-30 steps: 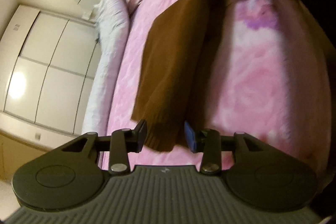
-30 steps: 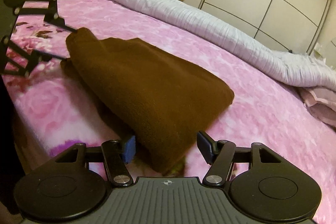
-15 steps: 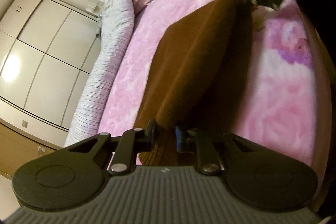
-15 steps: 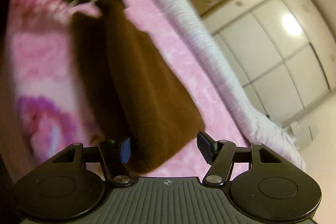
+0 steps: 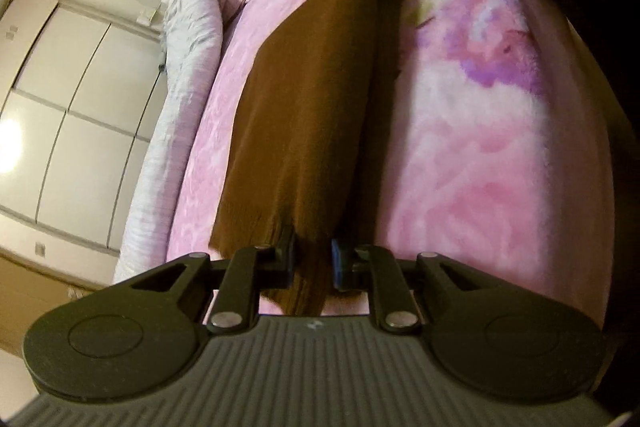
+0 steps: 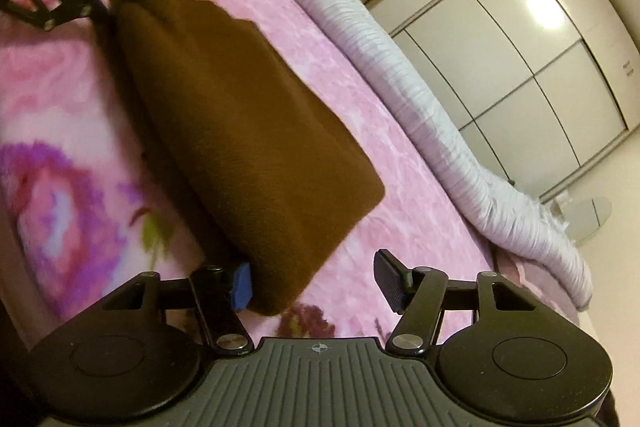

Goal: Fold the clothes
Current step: 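Fold the held cardigan end over onto the rest with both grippers, then lay the folded cardigan flat on the bedspread and open both grippers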

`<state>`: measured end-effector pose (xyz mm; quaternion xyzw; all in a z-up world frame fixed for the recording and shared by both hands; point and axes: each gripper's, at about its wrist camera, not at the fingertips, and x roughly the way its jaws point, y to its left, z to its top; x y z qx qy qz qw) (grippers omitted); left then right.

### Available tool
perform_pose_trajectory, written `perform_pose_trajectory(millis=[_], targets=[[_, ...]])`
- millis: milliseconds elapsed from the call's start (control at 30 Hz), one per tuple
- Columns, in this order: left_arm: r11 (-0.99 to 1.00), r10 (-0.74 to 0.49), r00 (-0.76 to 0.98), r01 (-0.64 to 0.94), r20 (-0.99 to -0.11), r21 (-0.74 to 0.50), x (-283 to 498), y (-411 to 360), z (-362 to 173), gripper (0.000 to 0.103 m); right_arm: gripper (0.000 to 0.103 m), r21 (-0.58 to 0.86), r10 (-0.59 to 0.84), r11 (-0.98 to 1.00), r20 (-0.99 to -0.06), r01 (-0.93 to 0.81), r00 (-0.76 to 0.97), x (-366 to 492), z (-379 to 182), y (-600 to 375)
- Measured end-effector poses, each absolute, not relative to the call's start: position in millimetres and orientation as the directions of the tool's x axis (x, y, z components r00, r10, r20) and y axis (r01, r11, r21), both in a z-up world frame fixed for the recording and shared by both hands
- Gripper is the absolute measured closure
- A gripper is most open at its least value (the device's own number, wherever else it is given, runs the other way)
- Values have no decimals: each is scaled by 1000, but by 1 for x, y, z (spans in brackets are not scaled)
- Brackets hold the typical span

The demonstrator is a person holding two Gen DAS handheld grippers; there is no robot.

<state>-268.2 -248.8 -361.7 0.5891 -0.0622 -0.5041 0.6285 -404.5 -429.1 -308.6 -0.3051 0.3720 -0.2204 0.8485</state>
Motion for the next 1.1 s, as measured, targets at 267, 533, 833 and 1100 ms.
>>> perform_pose_trajectory(millis=[267,533,833,1100], targets=[[-77,-652,522,675,-549,734,-246,-208,-340,88,42,-624,-594,754,-517,203,616,-408,-293,-429],[24,-727,477,736,-494,676,-254,-222,-307,88,42,-609,-566,769,-506,196,651,-414,-280,-401],[-9,-724,446,757,-526,654,-261,-254,-322,94,41,-757,-596,652,-474,46,648,-398,-302,-435],[-2,-715,468,742,-520,670,-270,-251,-335,97,41,-672,-579,728,-499,134,645,-409,-309,-449]])
